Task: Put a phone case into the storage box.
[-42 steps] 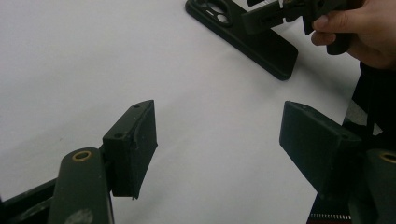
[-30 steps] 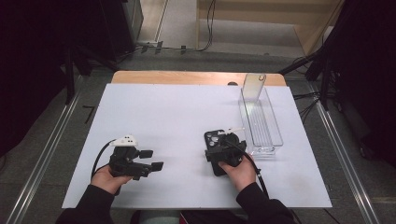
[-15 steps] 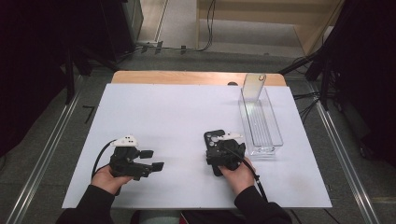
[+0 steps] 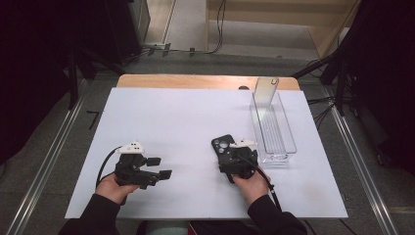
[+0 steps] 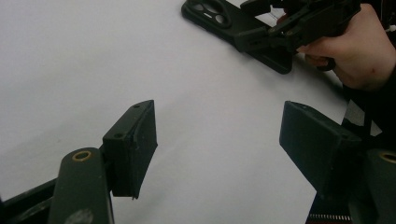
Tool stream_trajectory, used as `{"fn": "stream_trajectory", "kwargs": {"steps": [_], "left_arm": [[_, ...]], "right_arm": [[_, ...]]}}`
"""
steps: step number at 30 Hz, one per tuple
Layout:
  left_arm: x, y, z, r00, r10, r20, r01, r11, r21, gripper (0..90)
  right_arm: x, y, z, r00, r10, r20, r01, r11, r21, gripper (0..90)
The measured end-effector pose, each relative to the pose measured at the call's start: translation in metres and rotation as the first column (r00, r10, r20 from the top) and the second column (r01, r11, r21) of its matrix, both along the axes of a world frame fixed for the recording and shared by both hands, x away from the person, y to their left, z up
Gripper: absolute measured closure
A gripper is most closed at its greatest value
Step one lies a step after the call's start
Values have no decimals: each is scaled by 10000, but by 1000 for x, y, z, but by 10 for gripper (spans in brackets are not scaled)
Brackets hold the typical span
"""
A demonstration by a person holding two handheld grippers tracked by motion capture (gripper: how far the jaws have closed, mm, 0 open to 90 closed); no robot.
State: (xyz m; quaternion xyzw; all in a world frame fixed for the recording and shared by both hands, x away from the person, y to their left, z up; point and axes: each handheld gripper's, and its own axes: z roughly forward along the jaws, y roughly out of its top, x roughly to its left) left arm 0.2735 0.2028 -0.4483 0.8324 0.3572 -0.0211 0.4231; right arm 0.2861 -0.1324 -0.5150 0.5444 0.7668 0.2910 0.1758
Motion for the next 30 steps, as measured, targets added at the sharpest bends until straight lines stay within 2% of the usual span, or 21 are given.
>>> {"fn": "stream_trajectory", "kwargs": {"steps": [9,12,14,21,24,28,30], "left_arm": [[0,0,0,10000,57,-36,-58,9999,-90,281],[1,2,3,9997,227,-86,-230,9987,-461,281],[1,3,4,9995,309,-73,-313,9980,-552,281],[1,1,4,9995,273,-137,-279,9986,-441,281],[1,1,5,9970,447,-638,-489,9966,-669,281],[0,1,10,9968,616,-502,-670,9913,-1134,281],[0,0,10,9975,581,-392,-623,9915,-1141,281]], "right_arm": [[5,-5,4,9992,135,-382,-122,9994,324,135],[6,-7,7,9990,133,-416,-111,9986,520,135],[7,-8,9,9988,173,-447,-142,9975,691,134],[6,-9,21,9988,315,-367,-273,9937,1090,134],[5,-10,29,9984,497,-269,-458,9904,1304,133],[3,-12,40,9981,605,-84,-585,9861,1554,133],[1,-14,44,9980,638,-10,-627,9837,1687,133]]}}
